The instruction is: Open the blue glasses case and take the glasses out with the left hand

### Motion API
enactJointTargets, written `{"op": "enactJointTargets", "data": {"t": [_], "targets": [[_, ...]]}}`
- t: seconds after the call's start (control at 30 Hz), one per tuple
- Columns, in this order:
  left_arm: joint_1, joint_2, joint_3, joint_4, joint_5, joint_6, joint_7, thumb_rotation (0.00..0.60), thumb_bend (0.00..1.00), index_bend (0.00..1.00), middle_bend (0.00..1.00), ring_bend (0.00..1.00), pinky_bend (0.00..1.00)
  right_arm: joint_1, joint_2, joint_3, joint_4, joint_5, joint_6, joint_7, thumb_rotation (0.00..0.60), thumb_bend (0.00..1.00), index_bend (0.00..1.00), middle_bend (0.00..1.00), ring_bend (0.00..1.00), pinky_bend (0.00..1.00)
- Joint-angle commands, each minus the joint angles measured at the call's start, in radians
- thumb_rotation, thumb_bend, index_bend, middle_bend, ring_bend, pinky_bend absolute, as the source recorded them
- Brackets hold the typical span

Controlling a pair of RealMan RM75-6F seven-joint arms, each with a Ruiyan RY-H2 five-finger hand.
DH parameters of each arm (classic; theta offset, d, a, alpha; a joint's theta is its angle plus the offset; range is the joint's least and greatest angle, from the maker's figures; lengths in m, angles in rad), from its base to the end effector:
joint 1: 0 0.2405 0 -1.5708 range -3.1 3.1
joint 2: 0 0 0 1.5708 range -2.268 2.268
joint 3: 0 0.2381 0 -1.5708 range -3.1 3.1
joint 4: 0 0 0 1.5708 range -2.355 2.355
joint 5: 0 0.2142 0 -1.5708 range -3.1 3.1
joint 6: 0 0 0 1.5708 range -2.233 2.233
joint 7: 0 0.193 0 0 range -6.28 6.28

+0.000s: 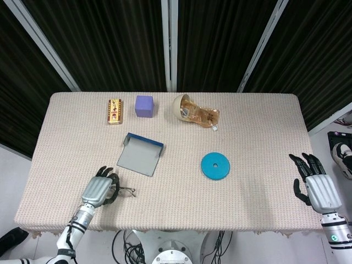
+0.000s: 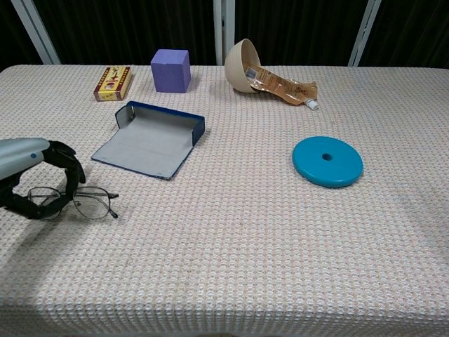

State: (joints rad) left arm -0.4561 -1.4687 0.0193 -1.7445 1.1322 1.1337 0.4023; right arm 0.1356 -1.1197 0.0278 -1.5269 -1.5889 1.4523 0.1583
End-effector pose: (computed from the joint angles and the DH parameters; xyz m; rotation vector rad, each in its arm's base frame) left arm -0.1933 0.2646 -0.0387 -1.7811 -1.2044 -0.7733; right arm -0.2917 -0.2398 0.1390 1.4898 -0.9386 1.0006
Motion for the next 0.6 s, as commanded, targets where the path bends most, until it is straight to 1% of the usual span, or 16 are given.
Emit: {"op": "enactJointTargets", "data": {"t": [0.03, 0.07, 0.13, 0.2, 0.3, 0.4, 0.47, 0.5, 0.53, 0.6], "targets": [[-0.014, 0.005, -0.016, -0.003, -0.013, -0.018, 0.005, 0.600, 0.33, 0.11, 0.12, 0.00, 0.01, -0.004, 0.001, -0.001, 0.000, 0.001, 0.005, 0.001, 0.600, 0.66, 0.00, 0.16, 0.00, 0.00], [-0.011, 0.002, -0.022, -0.001, -0.003, -0.005, -0.001, 0.600, 0.29, 0.06, 0.10, 0.00, 0.01, -0.005, 0.002, -0.001, 0.000, 0.002, 0.007, 0.001, 0.600, 0.66, 0.00, 0.16, 0.00, 0.00], [0.001, -0.003, -0.036, 0.006, 0.032, 0.033, -0.029, 0.600, 0.23, 0.03, 0.08, 0.00, 0.00, -0.008, 0.002, -0.001, 0.000, 0.003, 0.011, 0.003, 0.600, 0.66, 0.00, 0.16, 0.00, 0.00], [0.013, 0.002, -0.049, 0.011, 0.064, 0.067, -0.064, 0.600, 0.21, 0.02, 0.07, 0.00, 0.00, -0.009, 0.003, -0.001, 0.000, 0.003, 0.013, 0.003, 0.600, 0.66, 0.00, 0.16, 0.00, 0.00], [0.038, 0.035, -0.080, 0.029, 0.113, 0.136, -0.139, 0.600, 0.18, 0.02, 0.07, 0.00, 0.00, -0.010, 0.007, 0.001, 0.001, 0.009, 0.012, 0.007, 0.600, 0.66, 0.00, 0.16, 0.00, 0.00], [0.080, 0.070, -0.133, 0.091, 0.135, 0.242, -0.218, 0.600, 0.18, 0.06, 0.09, 0.00, 0.00, -0.012, 0.014, 0.005, 0.005, 0.022, 0.007, 0.008, 0.600, 0.66, 0.00, 0.17, 0.00, 0.00], [0.111, 0.087, -0.163, 0.167, 0.149, 0.307, -0.290, 0.600, 0.18, 0.11, 0.12, 0.00, 0.00, -0.012, 0.022, 0.006, 0.005, 0.032, 0.000, 0.014, 0.600, 0.66, 0.00, 0.17, 0.00, 0.00], [0.125, 0.098, -0.169, 0.197, 0.145, 0.322, -0.316, 0.600, 0.18, 0.14, 0.13, 0.00, 0.00, -0.013, 0.025, 0.006, 0.004, 0.037, -0.003, 0.020, 0.600, 0.65, 0.00, 0.17, 0.00, 0.00], [0.139, 0.121, -0.165, 0.234, 0.153, 0.323, -0.355, 0.600, 0.18, 0.16, 0.14, 0.00, 0.00, -0.014, 0.029, 0.007, 0.003, 0.043, -0.006, 0.028, 0.600, 0.64, 0.00, 0.17, 0.00, 0.00], [0.170, 0.153, -0.158, 0.297, 0.153, 0.331, -0.416, 0.600, 0.18, 0.17, 0.15, 0.00, 0.00, -0.020, 0.035, 0.008, 0.001, 0.052, -0.004, 0.041, 0.600, 0.57, 0.00, 0.16, 0.00, 0.00]]}}
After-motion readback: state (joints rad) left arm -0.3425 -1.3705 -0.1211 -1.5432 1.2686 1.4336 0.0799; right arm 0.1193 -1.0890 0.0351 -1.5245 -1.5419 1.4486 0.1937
